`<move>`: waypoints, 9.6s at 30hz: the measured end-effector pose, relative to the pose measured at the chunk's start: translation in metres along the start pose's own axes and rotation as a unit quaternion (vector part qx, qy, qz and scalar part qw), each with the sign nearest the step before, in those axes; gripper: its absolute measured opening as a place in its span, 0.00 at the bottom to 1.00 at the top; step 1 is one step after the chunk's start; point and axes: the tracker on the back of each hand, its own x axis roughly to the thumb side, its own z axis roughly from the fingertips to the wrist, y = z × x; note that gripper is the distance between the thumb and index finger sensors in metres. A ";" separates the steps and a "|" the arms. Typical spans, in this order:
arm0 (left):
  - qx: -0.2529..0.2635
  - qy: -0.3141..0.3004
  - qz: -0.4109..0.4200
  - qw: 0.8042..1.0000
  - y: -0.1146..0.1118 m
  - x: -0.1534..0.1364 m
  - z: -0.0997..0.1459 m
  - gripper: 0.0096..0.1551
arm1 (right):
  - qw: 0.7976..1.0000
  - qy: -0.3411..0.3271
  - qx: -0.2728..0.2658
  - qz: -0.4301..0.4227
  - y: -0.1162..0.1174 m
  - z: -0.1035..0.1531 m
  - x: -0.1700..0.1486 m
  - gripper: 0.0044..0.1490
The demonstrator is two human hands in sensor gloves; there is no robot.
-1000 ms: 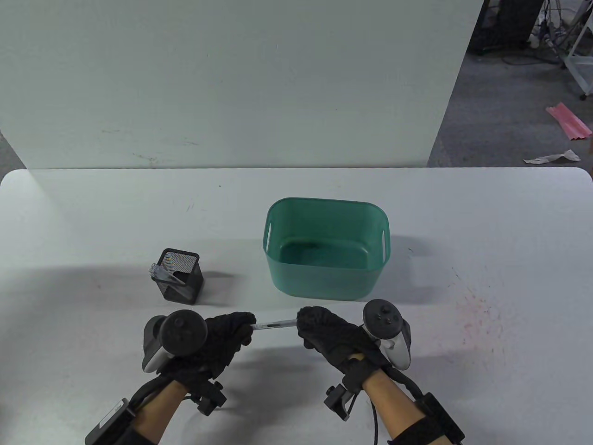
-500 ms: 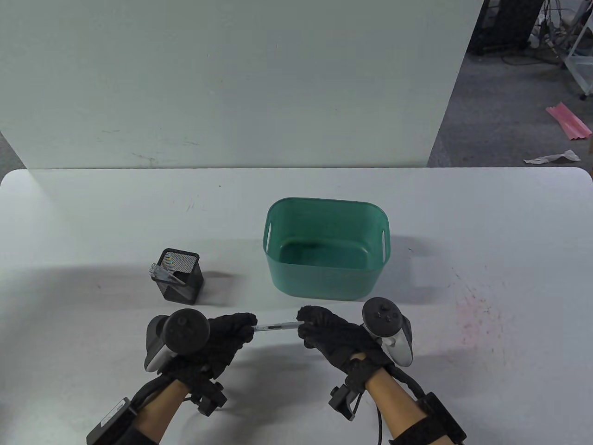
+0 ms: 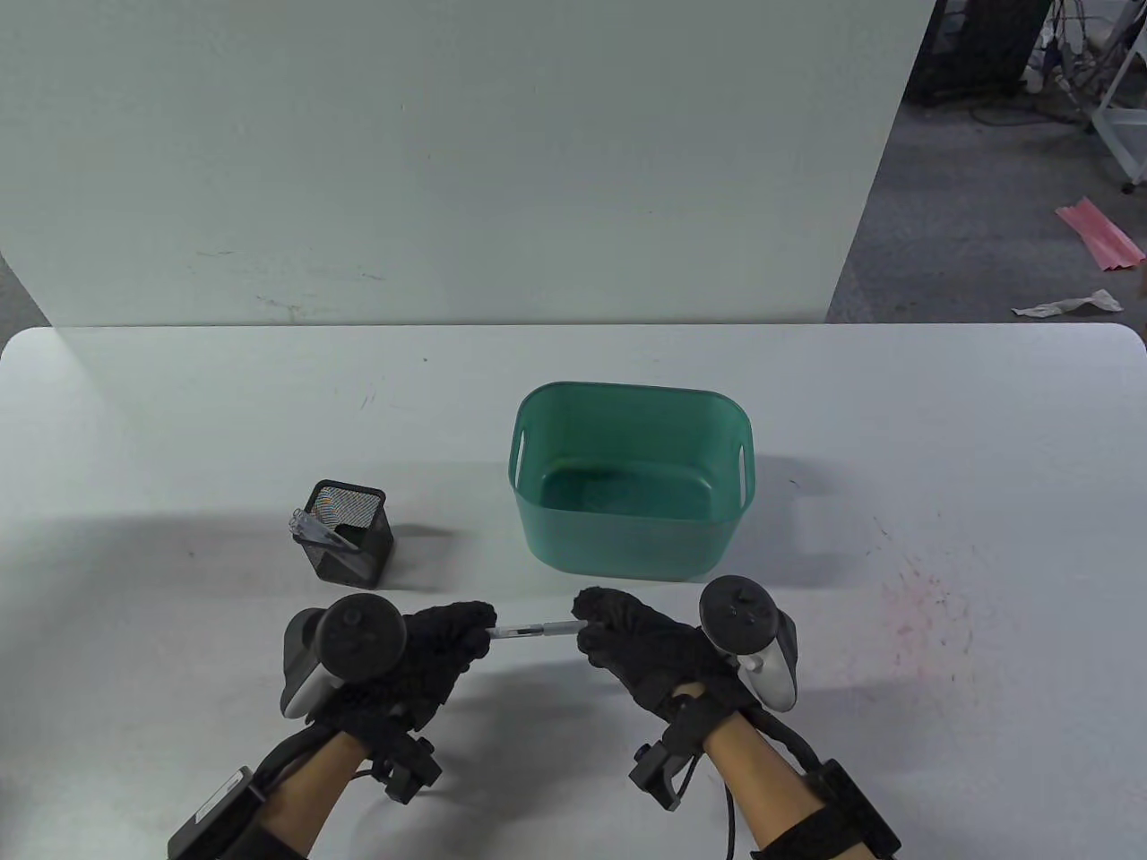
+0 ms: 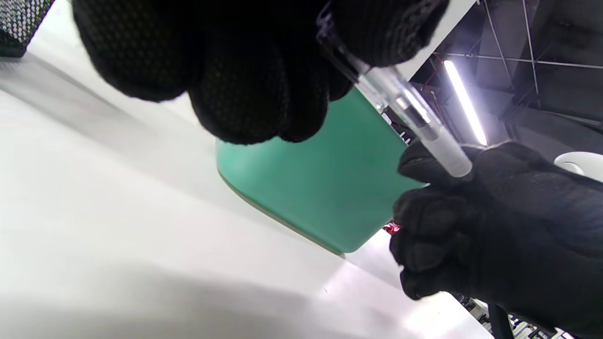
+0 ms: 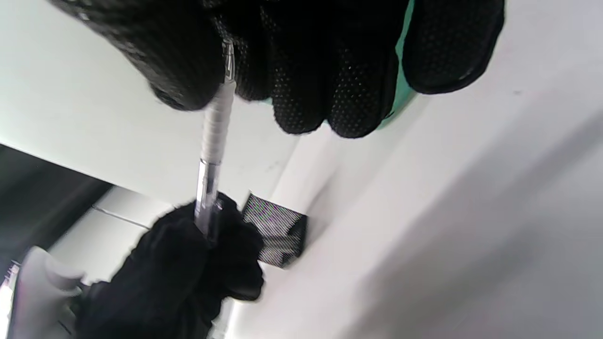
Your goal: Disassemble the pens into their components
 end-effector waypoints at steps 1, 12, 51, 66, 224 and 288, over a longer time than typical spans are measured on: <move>-0.002 0.000 -0.002 1.000 0.000 0.000 0.000 0.25 | 1.000 0.001 0.006 -0.001 0.000 0.000 -0.002 0.40; -0.017 -0.010 0.000 1.000 -0.003 0.002 -0.001 0.25 | 1.000 0.012 -0.009 -0.015 -0.002 0.000 -0.004 0.30; -0.014 0.012 0.103 0.995 -0.002 -0.005 -0.002 0.25 | 0.999 0.021 -0.015 -0.027 -0.002 0.001 0.001 0.39; -0.006 0.020 0.119 0.993 0.000 -0.007 -0.002 0.25 | 1.000 0.008 0.001 -0.029 -0.002 -0.001 0.001 0.39; -0.018 0.064 0.177 0.982 0.001 -0.027 0.000 0.24 | 0.953 -0.137 -0.104 0.248 0.004 0.008 0.031 0.37; 0.022 0.092 0.211 0.973 0.009 -0.039 0.002 0.24 | 0.862 0.109 -0.365 0.334 -0.060 -0.073 0.100 0.25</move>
